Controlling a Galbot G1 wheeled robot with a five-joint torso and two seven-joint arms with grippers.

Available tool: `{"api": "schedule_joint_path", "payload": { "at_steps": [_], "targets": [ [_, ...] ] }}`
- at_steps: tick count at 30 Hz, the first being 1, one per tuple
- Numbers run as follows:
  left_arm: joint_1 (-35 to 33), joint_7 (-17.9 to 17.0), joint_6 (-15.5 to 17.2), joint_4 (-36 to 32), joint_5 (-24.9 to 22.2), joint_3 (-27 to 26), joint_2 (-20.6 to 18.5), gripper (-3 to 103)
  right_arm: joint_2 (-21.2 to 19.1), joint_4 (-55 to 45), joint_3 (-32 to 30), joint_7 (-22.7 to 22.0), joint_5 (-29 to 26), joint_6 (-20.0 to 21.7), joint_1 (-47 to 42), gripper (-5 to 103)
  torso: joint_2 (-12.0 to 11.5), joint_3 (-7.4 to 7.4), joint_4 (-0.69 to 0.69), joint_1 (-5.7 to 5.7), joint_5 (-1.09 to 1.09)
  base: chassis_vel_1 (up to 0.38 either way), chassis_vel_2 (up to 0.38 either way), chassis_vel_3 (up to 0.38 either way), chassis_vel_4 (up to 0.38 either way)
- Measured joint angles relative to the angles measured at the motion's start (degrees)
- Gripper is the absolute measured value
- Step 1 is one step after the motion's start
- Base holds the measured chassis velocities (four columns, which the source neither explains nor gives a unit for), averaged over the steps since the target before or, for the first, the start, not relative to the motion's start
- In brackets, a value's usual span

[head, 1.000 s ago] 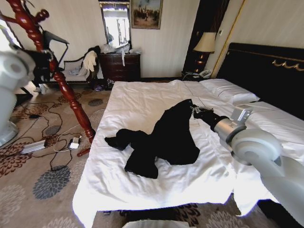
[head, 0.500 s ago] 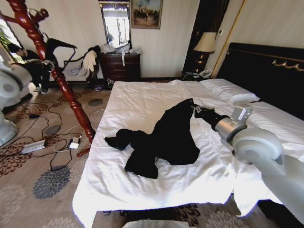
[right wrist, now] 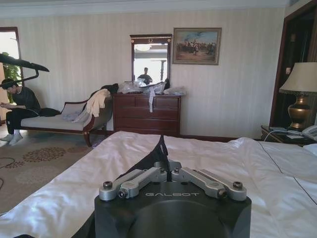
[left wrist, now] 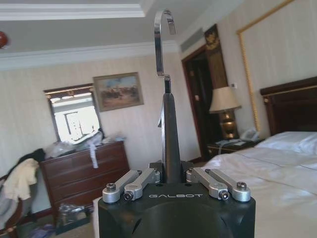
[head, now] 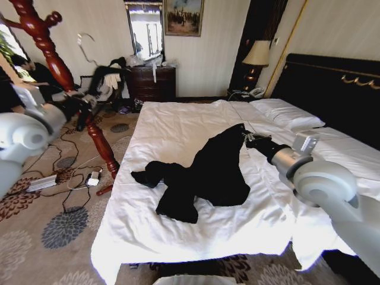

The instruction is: Pick up the clothes from the bed and hang them on the clothes hanger.

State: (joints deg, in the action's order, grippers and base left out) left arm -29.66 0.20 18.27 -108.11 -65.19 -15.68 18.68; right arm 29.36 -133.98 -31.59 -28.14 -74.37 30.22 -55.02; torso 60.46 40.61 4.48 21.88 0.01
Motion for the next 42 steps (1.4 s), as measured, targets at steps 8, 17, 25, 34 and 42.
{"api": "schedule_joint_path", "payload": {
  "at_steps": [8, 17, 25, 34, 42],
  "targets": [
    [-4.87, 1.56, -2.02, -4.11, 1.01, -0.80, -0.02, 17, 0.19, -0.06, -1.27, 0.01, 0.05, 0.00, -0.59, 0, 0.00, 0.00, -0.02, 0.00, 0.00, 0.000, 0.000, 0.000, 0.000],
    [-10.52, 4.10, -4.85, -7.72, 2.09, -1.63, 0.67, 17, 0.08, 0.13, -2.29, 0.05, 0.05, -0.19, -1.36, 0, 0.00, 0.00, -0.02, 0.00, 0.00, 0.000, 0.000, 0.000, 0.000],
    [-14.11, 4.07, -7.22, -14.74, -7.76, -1.26, 2.44, 17, -0.22, 1.17, -2.20, 0.08, 0.32, -0.16, -1.47, 0, 0.00, 0.00, -0.01, 0.00, 0.00, 0.000, 0.000, 0.000, 0.000],
    [-18.98, 5.34, -7.25, -19.53, -9.96, -1.26, 2.72, 17, -0.02, 2.18, -1.98, 0.04, 0.96, -0.18, -1.36, 0, 0.00, 0.00, -0.02, 0.00, -0.02, 0.000, 0.000, 0.000, 0.000],
    [-21.12, 5.27, -7.62, -24.08, -10.48, -0.49, 2.76, 17, 0.16, 3.26, -1.51, 0.11, 1.53, -0.30, -0.72, 0, 0.00, 0.00, -0.02, 0.00, -0.01, 0.000, 0.000, 0.000, 0.000]
  ]
}}
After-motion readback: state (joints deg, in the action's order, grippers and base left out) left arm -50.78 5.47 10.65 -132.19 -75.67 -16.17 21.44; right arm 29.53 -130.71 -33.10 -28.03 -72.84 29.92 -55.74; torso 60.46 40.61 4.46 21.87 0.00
